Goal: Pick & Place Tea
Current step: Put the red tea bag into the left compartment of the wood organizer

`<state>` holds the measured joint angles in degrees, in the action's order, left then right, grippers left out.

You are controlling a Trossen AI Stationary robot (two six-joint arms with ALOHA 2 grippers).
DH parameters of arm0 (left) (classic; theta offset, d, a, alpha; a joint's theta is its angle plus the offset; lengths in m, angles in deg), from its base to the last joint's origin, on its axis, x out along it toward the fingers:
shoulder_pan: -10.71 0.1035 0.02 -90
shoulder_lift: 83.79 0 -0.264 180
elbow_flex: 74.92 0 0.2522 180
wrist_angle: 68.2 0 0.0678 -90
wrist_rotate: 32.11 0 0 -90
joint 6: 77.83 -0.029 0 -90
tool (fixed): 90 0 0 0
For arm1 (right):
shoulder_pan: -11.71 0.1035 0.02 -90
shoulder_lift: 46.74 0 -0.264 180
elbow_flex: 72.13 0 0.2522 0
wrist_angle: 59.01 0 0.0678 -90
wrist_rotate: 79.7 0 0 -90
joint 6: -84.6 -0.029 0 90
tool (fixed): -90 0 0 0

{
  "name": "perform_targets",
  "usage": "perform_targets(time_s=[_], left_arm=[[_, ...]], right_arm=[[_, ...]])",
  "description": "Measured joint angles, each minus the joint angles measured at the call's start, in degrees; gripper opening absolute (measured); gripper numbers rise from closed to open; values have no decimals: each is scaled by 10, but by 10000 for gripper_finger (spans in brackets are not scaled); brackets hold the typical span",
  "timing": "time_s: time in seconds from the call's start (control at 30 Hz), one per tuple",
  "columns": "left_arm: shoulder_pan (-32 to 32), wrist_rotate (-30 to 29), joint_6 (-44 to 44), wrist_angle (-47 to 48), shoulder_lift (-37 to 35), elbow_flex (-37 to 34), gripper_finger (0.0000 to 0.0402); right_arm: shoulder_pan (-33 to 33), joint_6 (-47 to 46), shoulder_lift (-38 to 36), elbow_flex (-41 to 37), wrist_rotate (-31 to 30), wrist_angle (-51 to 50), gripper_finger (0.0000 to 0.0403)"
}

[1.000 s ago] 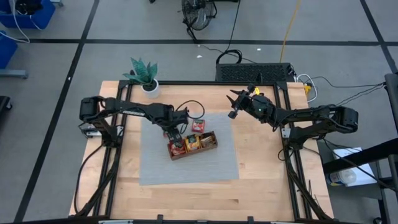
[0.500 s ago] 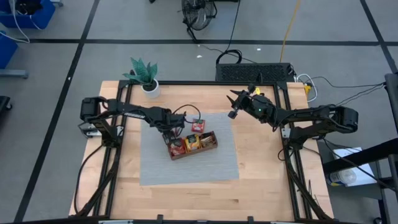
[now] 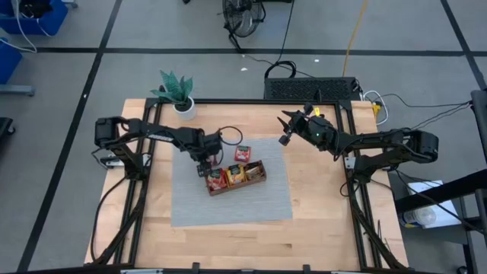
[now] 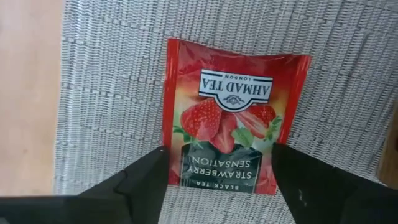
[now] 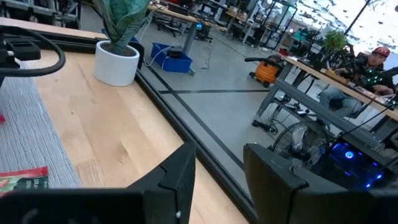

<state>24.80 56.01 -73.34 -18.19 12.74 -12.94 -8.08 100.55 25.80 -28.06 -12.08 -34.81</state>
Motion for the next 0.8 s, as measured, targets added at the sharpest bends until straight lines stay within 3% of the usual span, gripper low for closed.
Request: perform_targets(time_s=[0.17, 0.43, 0.63, 0.8], left_arm=[[19, 25, -18, -9, 0, -7, 208], [20, 31, -24, -23, 0, -8, 18], [13, 22, -8, -22, -23, -11, 5], [-11, -40, -3, -9, -82, -13, 4]], right_arm=[[0, -3, 0, 0, 0, -10, 123], [0, -2, 0, 0, 0, -14, 123], [0, 1, 0, 0, 0, -14, 123], [0, 1, 0, 0, 0, -14, 123]])
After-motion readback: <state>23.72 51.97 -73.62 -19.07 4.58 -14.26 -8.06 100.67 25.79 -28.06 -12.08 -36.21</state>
